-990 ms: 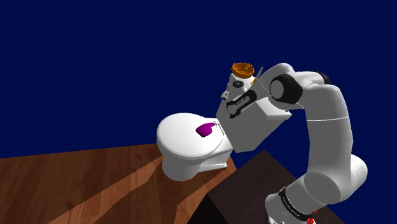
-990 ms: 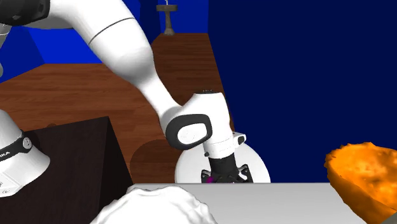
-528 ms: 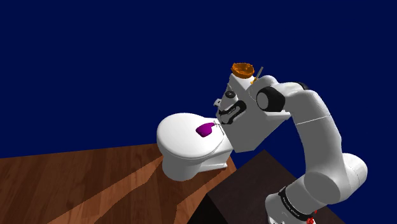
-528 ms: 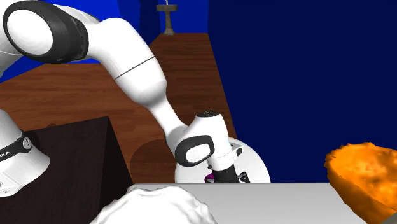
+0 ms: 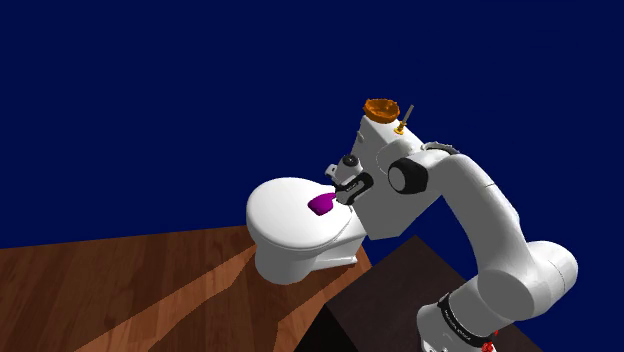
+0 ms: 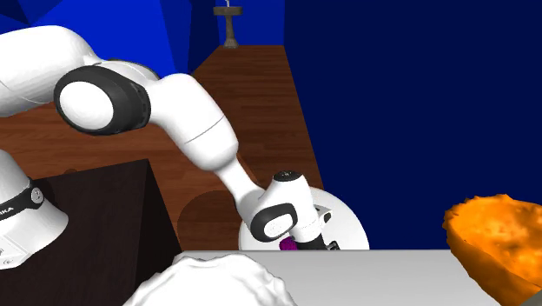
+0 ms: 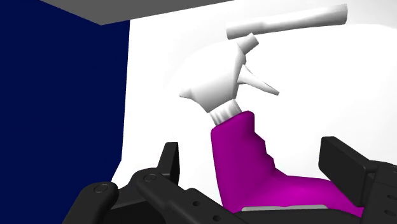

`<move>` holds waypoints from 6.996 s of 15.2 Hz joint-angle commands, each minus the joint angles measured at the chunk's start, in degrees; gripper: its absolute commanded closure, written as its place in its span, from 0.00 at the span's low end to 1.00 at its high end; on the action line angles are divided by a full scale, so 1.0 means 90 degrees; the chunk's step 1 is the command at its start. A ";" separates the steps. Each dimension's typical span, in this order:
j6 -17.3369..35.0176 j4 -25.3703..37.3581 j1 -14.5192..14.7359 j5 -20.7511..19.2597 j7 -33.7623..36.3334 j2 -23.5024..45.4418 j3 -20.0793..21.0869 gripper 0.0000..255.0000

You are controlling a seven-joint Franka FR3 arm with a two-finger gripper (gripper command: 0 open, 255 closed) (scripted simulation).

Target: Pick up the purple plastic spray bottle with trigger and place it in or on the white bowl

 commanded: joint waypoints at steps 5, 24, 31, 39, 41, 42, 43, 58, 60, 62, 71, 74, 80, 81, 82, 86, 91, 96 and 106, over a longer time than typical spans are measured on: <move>-0.0236 0.1085 -0.0226 0.0078 -0.0154 0.0815 0.0117 0.00; -0.0223 0.0961 -0.0215 0.0069 -0.0155 0.0703 0.0114 1.00; -0.0198 0.0214 -0.0165 0.0013 -0.0187 -0.0026 0.0113 1.00; -0.0269 -0.0464 -0.0138 -0.0035 -0.0258 -0.0786 0.0132 1.00; -0.0301 -0.0610 -0.0135 -0.0045 -0.0281 -0.0966 0.0140 1.00; -0.0319 -0.0680 -0.0134 -0.0049 -0.0293 -0.1055 0.0145 1.00; -0.0338 -0.0748 -0.0134 -0.0053 -0.0305 -0.1144 0.0149 1.00; -0.0759 -0.1546 -0.0160 -0.0075 -0.0530 -0.2382 0.0250 1.00; -0.0832 -0.1624 -0.0167 -0.0072 -0.0565 -0.2536 0.0267 1.00; -0.0909 -0.1696 -0.0175 -0.0067 -0.0601 -0.2687 0.0285 1.00; -0.1293 -0.1944 -0.0216 -0.0027 -0.0776 -0.3331 0.0371 1.00; -0.1435 -0.2001 -0.0230 -0.0007 -0.0838 -0.3533 0.0400 1.00; -0.1735 -0.2076 -0.0258 0.0042 -0.0967 -0.3917 0.0459 1.00; -0.1788 -0.2083 -0.0263 0.0052 -0.0989 -0.3978 0.0469 1.00; -0.1842 -0.2087 -0.0268 0.0061 -0.1011 -0.4037 0.0479 1.00; -0.2061 -0.2095 -0.0285 0.0102 -0.1099 -0.4270 0.0516 1.00; -0.2347 -0.2073 -0.0305 0.0157 -0.1211 -0.4541 0.0561 1.00; -0.2647 -0.2014 -0.0322 0.0216 -0.1323 -0.4791 0.0601 1.00; -0.3285 -0.1786 -0.0347 0.0338 -0.1546 -0.5216 0.0669 1.00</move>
